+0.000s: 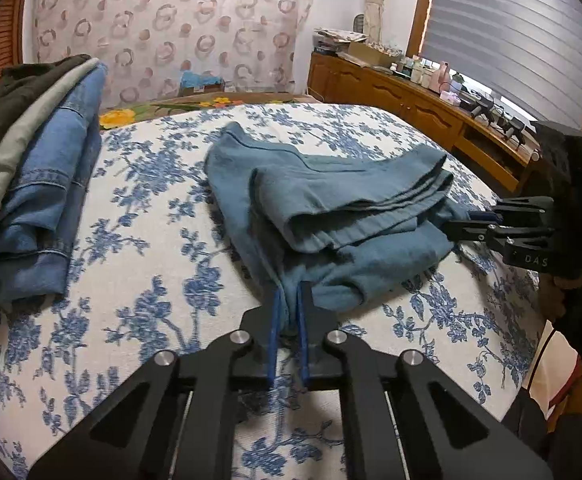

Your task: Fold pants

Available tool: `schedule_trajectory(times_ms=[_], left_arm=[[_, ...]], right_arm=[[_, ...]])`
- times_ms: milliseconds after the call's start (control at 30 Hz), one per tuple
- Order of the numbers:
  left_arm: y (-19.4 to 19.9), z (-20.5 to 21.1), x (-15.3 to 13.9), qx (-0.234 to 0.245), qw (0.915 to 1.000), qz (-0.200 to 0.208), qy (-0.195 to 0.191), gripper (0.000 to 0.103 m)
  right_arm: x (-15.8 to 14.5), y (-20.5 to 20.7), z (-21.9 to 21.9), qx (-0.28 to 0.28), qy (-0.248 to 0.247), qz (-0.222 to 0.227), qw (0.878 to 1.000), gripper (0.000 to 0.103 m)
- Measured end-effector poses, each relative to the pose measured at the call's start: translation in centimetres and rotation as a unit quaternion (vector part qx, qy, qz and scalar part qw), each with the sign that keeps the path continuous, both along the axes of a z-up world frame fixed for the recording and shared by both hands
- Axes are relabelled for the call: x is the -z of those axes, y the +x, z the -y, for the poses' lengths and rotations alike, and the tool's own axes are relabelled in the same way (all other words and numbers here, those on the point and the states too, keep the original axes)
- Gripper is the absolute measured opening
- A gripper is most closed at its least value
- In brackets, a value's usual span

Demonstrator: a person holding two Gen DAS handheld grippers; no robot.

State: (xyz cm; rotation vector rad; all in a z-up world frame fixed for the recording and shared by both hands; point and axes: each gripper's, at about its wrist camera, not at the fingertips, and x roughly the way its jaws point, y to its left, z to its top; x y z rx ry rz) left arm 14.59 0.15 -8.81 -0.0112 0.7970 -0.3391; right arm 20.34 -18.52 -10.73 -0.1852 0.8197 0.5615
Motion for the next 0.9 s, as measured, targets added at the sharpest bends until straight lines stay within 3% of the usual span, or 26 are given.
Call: schedule_trajectory(times_ms=[200,467,700,900], left_arm=[[-0.8,-0.5,-0.7,0.004,1.0,0.007,-0.005,0.004],[-5.1,0.2,-2.1,0.029,0.9991,0.017,-0.024,0.005],[-8.0,1.4,-2.1,0.043,0.9988,0.017,-0.017,0.005],[-8.1,1.8,-0.6,0.041,0.9991,0.003,0.011,0.008]], right_arm=[[-0.2,-0.4,0.5,-0.006,0.006,0.002,1.0,0.007],[-2.1,-3.8,1.4,-0.024,0.021,0.01,0.999,0.007],[-2.2,-6.7,2.0,-0.027,0.019,0.004,0.999,0.007],[-1.3,-8.0,2.1,-0.027,0.015,-0.006,1.0,0.008]])
